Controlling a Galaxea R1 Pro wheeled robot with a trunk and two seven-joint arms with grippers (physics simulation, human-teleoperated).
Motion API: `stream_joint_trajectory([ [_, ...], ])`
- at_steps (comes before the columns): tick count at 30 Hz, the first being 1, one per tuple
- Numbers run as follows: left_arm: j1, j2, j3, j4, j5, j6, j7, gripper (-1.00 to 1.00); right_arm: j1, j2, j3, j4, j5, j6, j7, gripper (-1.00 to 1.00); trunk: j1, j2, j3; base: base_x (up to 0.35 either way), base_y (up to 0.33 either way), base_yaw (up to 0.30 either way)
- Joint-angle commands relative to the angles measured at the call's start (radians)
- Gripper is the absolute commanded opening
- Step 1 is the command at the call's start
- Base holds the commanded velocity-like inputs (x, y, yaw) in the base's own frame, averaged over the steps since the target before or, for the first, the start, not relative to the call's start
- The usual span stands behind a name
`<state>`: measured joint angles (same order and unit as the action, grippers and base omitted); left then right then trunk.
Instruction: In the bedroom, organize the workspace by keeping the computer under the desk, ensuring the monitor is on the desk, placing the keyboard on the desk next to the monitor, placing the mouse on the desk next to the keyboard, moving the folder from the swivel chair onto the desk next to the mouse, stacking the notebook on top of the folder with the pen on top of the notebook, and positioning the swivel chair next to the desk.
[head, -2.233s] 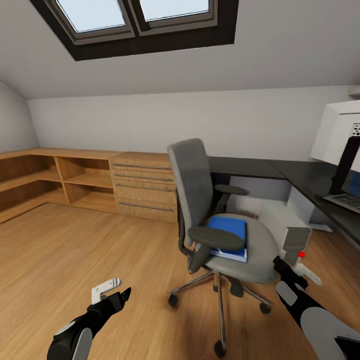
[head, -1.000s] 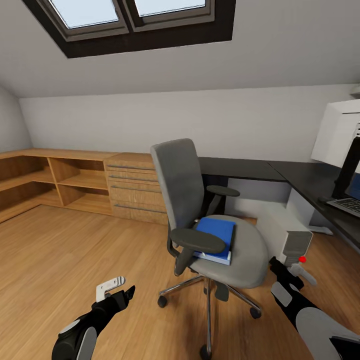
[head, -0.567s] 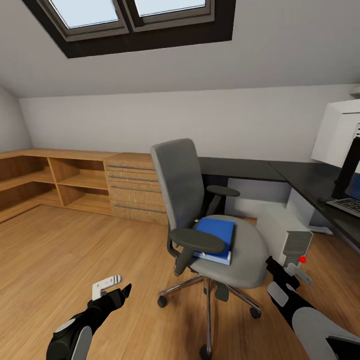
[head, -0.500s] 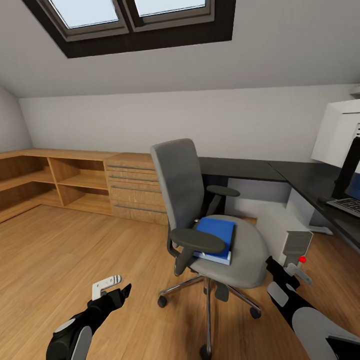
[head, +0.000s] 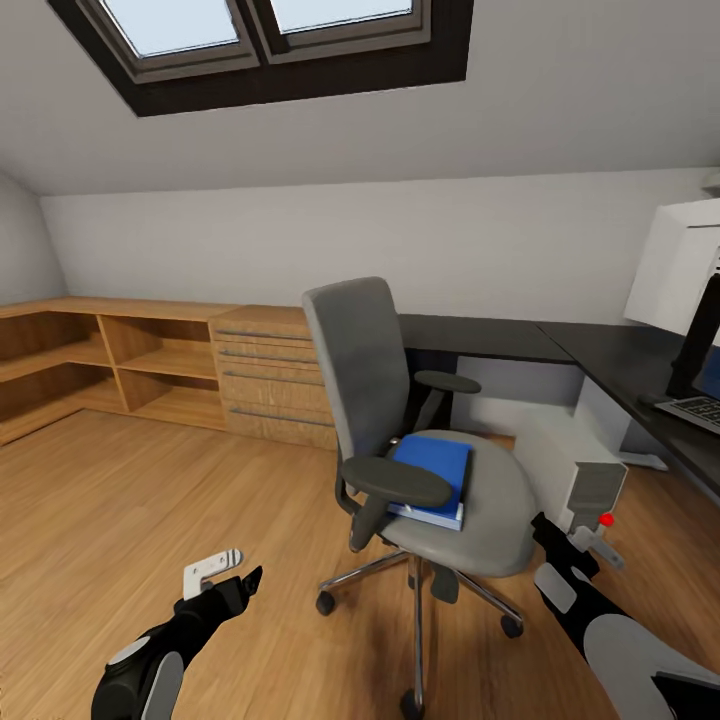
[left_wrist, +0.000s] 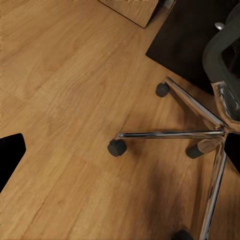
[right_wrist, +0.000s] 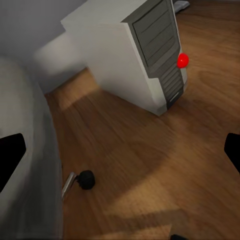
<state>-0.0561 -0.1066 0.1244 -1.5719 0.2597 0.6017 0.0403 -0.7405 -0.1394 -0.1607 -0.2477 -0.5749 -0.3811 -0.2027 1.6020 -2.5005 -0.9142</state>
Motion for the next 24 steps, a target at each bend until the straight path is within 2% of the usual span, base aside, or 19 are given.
stream_joint_trajectory([
  [1,-0.001,-0.001,0.001,-0.001,0.010,0.006,0.004,1.00,0.000,0.000,0.005,0.000,-0.011,-0.004,-0.001,1.00,0.000,0.000,-0.001,0.000,0.000,0.098],
  [9,-0.001,-0.001,0.002,-0.003,0.010,0.006,0.004,1.00,0.000,0.000,-0.008,0.000,-0.002,-0.004,-0.001,1.00,0.000,0.000,-0.001,0.000,0.000,0.192],
  [10,-0.001,-0.001,0.003,-0.003,0.010,0.006,0.004,1.00,0.000,0.000,0.004,0.001,-0.014,-0.004,-0.001,1.00,0.000,0.000,-0.001,0.000,0.000,0.273],
  [24,-0.001,-0.001,0.003,-0.003,0.010,0.006,0.006,1.00,0.000,0.000,0.004,0.001,-0.014,-0.004,-0.001,1.00,0.000,0.000,-0.001,0.000,0.000,0.277],
])
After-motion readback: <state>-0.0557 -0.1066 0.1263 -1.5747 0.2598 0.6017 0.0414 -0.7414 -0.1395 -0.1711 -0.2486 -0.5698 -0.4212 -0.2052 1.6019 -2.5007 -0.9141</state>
